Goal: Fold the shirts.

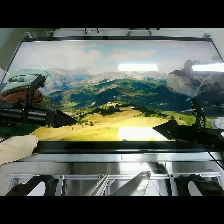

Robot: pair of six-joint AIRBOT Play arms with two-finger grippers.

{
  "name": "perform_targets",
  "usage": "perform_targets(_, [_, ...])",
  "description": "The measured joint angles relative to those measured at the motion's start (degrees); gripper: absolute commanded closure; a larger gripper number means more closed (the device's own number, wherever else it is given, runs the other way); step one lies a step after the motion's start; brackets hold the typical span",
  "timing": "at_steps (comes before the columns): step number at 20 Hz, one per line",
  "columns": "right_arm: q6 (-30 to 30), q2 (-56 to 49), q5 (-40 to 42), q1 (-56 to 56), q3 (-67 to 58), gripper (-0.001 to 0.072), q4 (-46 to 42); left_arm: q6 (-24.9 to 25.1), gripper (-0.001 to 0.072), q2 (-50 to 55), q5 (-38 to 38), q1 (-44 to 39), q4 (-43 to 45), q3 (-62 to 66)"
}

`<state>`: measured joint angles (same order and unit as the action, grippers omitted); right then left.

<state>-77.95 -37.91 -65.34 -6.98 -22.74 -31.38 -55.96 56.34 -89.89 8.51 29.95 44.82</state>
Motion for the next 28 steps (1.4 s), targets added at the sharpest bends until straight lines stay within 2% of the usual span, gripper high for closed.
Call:
perform_targets(5, [0.00, 0.00, 0.11, 0.00, 0.00, 0.0693, 0.20, -0.17, 0.0695, -0.07, 0.09, 0.04, 0.26, 0.20])
perform_targets(8, [0.00, 0.00, 0.09, 0.00, 0.00, 0.0693, 0.20, -3.02, 0.0692, -0.07, 0.02, 2.32, 3.58, 4.79])
perform_targets(9, [0.00, 0.00, 0.09, 0.00, 0.00, 0.0693, 0.20, -3.96, 0.0593, -0.07, 0.66, 4.07, 5.44, 7.41])
perform_targets(10, [0.00, 0.00, 0.07, 0.00, 0.00, 0.0693, 0.20, -4.90, 0.0274, -0.07, 2.23, 6.40, 7.41, 10.56])
perform_targets(11, [0.00, 0.00, 0.07, 0.00, 0.00, 0.0693, 0.17, -5.44, -0.0004, -0.07, 4.24, 8.81, 9.29, 13.33])
perform_targets(15, [0.00, 0.00, 0.04, 0.00, 0.00, 0.0693, 0.17, -6.84, -0.0010, 3.15, 17.20, 17.92, 14.34, 23.71])
perform_targets(19, [0.00, 0.00, 0.15, 0.00, 0.02, 0.0693, 0.22, -7.28, -0.0009, 17.68, 26.25, 22.34, 22.25, 36.37])
perform_targets(22, [0.00, 0.00, 1.95, 0.00, 0.02, 0.0693, 1.31, -7.48, -0.0010, 34.51, 28.41, 23.47, 28.94, 48.15])
perform_targets(26, [0.00, 0.00, 4.55, 0.00, 0.02, 0.0693, 2.97, -7.96, -0.0008, 55.08, 27.06, 23.91, 33.99, 62.93])
perform_targets(27, [0.00, 0.00, 5.07, 0.00, 0.02, 0.0692, 3.08, -8.11, 0.0001, 59.14, 26.62, 23.91, 34.58, 65.81])
perform_targets(28, [0.00, 0.00, 5.53, 0.00, 0.02, 0.0693, 3.41, -8.17, 0.0042, 62.38, 26.56, 23.80, 35.06, 68.11])
